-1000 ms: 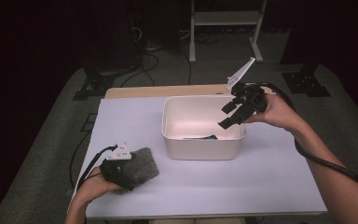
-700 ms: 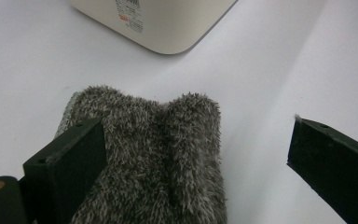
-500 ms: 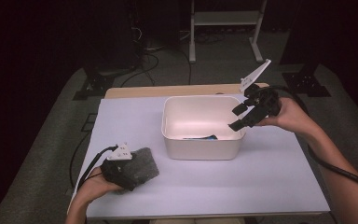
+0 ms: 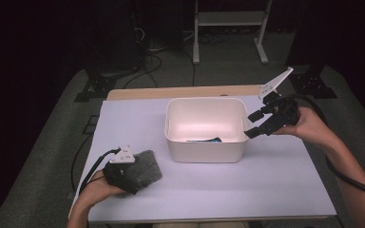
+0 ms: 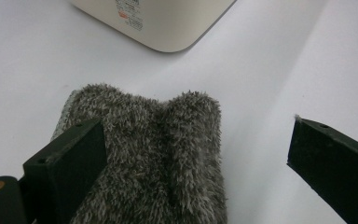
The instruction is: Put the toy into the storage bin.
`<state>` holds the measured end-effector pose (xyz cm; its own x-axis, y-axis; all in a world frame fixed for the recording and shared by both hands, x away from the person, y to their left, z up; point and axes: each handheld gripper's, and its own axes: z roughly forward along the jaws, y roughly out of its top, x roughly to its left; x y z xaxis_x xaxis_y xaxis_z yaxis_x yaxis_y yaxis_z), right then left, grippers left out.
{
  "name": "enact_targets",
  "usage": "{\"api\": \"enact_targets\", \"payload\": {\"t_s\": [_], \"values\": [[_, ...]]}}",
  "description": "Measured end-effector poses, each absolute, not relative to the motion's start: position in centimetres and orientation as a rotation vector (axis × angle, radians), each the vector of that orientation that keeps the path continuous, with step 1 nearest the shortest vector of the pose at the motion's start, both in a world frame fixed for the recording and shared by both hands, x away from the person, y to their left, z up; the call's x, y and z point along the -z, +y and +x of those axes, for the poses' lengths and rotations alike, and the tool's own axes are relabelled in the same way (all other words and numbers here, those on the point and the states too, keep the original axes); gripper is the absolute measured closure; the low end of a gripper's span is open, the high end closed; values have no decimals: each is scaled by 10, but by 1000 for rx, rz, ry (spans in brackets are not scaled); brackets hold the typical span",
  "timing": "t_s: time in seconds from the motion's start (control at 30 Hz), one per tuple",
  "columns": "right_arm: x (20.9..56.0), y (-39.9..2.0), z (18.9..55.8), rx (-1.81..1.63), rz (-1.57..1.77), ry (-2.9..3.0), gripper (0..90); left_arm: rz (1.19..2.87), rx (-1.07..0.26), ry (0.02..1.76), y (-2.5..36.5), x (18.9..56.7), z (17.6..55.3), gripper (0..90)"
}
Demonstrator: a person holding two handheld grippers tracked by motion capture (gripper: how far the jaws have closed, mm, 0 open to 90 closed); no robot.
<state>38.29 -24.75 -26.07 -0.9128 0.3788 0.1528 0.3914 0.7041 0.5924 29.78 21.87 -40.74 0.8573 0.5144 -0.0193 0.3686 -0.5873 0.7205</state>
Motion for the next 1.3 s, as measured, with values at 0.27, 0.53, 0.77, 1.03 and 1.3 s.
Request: {"api": "enact_targets", "payload": {"t_s": [0.27,0.53,0.77,1.03,1.3], "values": [[272,-262,378,1053,-687,-2851,253,2261,-243,641,218,408,297,39],[286,-275,375,1094,-714,-2821,235,2263,-246,641,218,409,297,39],[296,-283,370,1119,-733,-2801,229,2261,-250,644,220,408,297,39],[316,-292,368,1134,-762,-2775,220,2260,-249,654,221,409,297,39],[333,-301,365,1156,-797,-2744,215,2264,-253,648,221,408,297,39]]}}
